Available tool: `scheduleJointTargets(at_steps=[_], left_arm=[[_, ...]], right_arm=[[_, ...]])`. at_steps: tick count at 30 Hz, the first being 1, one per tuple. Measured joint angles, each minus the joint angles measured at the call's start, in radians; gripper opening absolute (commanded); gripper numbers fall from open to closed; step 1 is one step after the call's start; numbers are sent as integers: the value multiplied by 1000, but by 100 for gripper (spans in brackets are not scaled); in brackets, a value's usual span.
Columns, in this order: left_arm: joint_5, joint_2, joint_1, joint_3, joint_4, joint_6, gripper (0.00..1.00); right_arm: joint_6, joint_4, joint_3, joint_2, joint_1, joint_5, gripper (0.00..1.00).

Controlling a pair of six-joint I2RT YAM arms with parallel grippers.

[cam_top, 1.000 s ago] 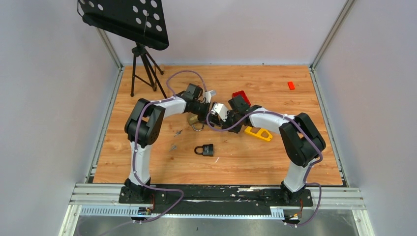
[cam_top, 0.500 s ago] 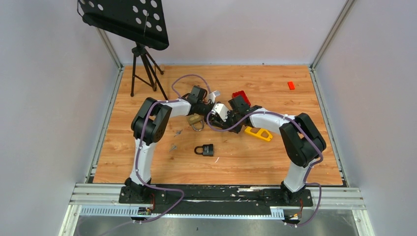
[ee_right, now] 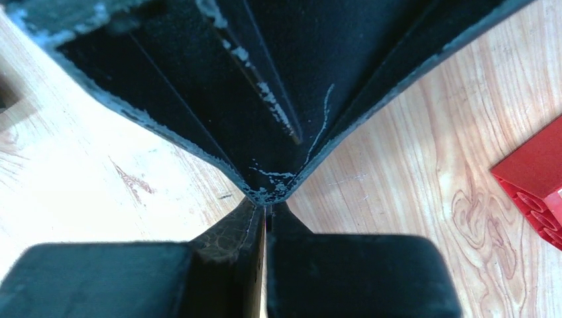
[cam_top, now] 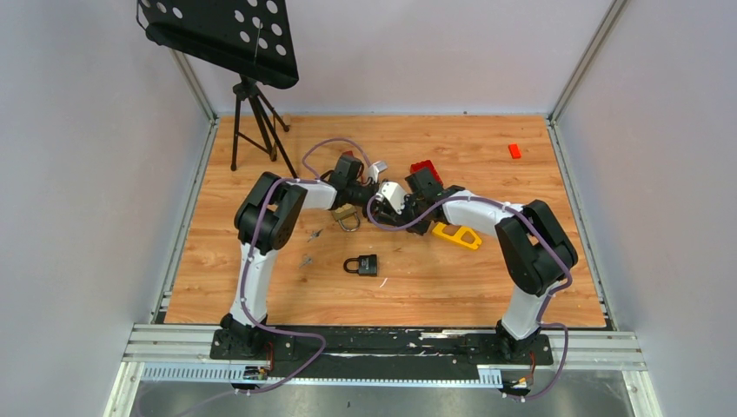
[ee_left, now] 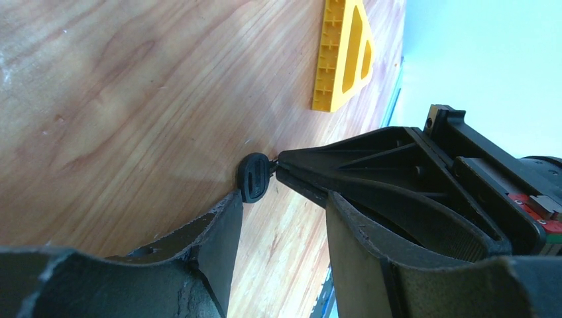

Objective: Unlock with the key

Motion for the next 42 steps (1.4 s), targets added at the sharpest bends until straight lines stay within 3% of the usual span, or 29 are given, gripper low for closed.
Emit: scheduleJointTargets(at_steps=[10, 19, 26, 42], left_arm=[[40, 34, 3, -57, 232, -175, 57], [40, 69, 6, -114, 446, -349, 47], [39, 111, 5, -135, 618, -483, 45], [34, 115, -16, -132, 608, -464, 47]], right_arm=[[1, -19, 2, -3, -6, 12, 0], [1, -39, 8, -3, -9, 17, 0], [6, -60, 17, -3, -17, 15, 0], [34, -62, 42, 16, -61, -76, 3]])
